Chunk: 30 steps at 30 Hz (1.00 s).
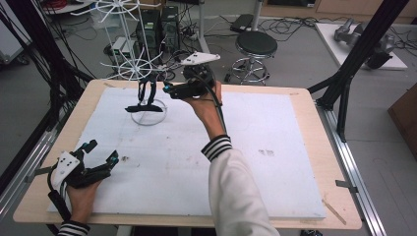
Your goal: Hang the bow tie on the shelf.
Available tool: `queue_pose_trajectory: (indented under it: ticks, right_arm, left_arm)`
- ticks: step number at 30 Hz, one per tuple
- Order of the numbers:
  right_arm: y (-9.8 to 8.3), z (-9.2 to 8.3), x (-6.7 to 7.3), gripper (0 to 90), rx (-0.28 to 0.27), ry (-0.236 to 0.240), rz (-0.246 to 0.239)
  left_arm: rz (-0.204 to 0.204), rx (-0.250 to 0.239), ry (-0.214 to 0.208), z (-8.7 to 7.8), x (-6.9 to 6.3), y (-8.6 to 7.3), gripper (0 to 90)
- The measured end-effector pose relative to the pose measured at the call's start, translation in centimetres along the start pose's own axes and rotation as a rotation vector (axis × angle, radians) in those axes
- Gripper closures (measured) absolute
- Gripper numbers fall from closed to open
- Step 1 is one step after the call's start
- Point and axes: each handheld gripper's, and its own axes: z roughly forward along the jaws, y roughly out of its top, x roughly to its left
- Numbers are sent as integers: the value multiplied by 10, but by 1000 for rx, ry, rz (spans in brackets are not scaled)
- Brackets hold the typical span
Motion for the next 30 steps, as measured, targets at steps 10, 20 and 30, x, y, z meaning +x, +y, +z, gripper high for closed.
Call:
queue_pose_trajectory:
  ticks: [10, 20, 30]
  right_arm:
    - [-42, -117, 3, 107, -64, -55, -59]
    - [-124, -195, -10, 107, -82, -147, -66]
    - [-213, -208, -9, 107, -222, -263, 1]
  left_arm:
    - [5, -1, 0, -1, 0, 0, 137]
    - [6, 1, 0, -1, 0, 0, 137]
    - [14, -12, 2, -2, -1, -1, 137]
